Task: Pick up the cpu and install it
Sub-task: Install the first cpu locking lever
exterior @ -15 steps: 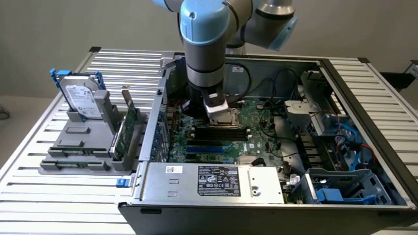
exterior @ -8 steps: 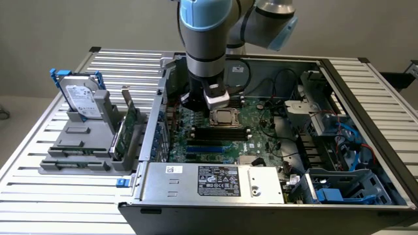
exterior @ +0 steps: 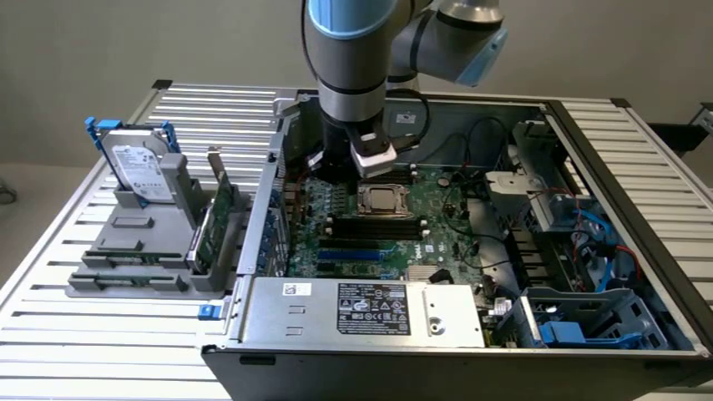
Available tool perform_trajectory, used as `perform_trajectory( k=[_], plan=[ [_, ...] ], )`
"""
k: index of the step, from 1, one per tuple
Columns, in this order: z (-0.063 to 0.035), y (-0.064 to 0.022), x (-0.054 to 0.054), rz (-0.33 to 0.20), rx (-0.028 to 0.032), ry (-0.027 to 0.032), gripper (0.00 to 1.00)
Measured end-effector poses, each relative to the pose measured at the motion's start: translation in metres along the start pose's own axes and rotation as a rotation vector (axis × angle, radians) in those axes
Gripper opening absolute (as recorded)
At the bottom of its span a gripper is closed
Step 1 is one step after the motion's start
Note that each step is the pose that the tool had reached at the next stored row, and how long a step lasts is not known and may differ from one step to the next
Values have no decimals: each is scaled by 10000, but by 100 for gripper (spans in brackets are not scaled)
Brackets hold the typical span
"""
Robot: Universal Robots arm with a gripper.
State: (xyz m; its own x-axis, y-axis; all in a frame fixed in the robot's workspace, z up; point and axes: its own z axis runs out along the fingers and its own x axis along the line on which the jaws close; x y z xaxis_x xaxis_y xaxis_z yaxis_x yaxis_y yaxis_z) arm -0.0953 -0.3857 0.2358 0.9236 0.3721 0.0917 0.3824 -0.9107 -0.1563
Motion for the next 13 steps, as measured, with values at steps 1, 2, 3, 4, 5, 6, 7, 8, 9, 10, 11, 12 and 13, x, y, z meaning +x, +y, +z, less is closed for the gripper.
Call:
perform_trajectory(
  k=[1,2,3,4,5,6,7,8,9,10,11,12,13],
  plan=[
    [-2,0,0,-177,16,-28,11],
    [-2,0,0,-353,32,-57,11],
    [-2,0,0,-536,49,-87,11],
    [-2,0,0,-712,66,-115,11],
    [-2,0,0,-889,83,-143,11],
    [-3,-1,0,-1064,99,-171,11],
    [-3,0,0,-1241,116,-198,11],
    [-2,0,0,-1416,134,-225,11],
    [-2,0,0,-1593,150,-253,11],
    [-2,0,0,-1786,168,-284,11],
    [-2,0,0,-1952,184,-310,11],
    [-2,0,0,-2134,200,-340,11],
    [-3,-2,1,-2311,218,-367,11]
  ],
)
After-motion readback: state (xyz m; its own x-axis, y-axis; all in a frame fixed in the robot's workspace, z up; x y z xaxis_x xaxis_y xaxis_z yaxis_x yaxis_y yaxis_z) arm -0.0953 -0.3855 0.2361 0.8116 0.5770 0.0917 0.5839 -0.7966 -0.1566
